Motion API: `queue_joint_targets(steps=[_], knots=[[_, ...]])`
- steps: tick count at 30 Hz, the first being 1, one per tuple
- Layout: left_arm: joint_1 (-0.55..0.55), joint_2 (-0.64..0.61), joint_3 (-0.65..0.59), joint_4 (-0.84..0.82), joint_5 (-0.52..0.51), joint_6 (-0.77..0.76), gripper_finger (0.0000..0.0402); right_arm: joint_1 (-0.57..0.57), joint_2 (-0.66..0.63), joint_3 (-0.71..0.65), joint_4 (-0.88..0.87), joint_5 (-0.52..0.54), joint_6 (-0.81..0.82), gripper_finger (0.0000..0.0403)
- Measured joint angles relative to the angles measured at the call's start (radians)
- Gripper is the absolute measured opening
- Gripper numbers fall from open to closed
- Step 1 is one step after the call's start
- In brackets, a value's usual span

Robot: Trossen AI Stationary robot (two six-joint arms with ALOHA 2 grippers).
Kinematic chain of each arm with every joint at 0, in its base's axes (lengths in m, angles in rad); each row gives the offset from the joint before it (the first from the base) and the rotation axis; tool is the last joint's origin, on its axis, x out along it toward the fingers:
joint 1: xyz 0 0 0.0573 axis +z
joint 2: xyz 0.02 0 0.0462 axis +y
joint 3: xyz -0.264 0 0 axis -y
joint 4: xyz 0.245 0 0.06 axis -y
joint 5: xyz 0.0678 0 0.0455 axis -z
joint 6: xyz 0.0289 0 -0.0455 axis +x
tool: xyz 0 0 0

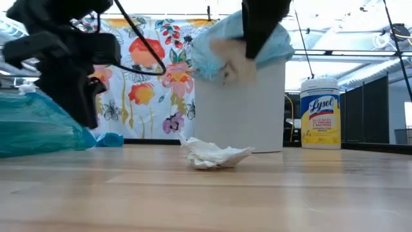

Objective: Place trash/remove bag and relplace
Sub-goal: Put the red paper into the trash bin

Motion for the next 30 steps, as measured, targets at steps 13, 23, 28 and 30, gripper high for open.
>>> queue_joint_targets(steps=[13,23,28,30], knots=[[0.266,-0.124,-0.047,-0.026,0.086,0.238,0.0132,-0.111,-0.001,0.491,-0.235,0.203,-0.075,0.0],[0.376,-0.132,-0.048,-0.028,0.177,0.315,0.0132,-0.25,-0.17,0.446,-0.196,0.384,-0.074,0.0],[0.382,-0.132,-0.047,-0.028,0.184,0.331,0.0132,-0.338,-0.182,0.445,-0.232,0.371,-0.073,0.0001],[0.381,-0.131,-0.047,-0.028,0.185,0.332,0.0132,-0.376,-0.174,0.444,-0.256,0.338,-0.065,0.0008]])
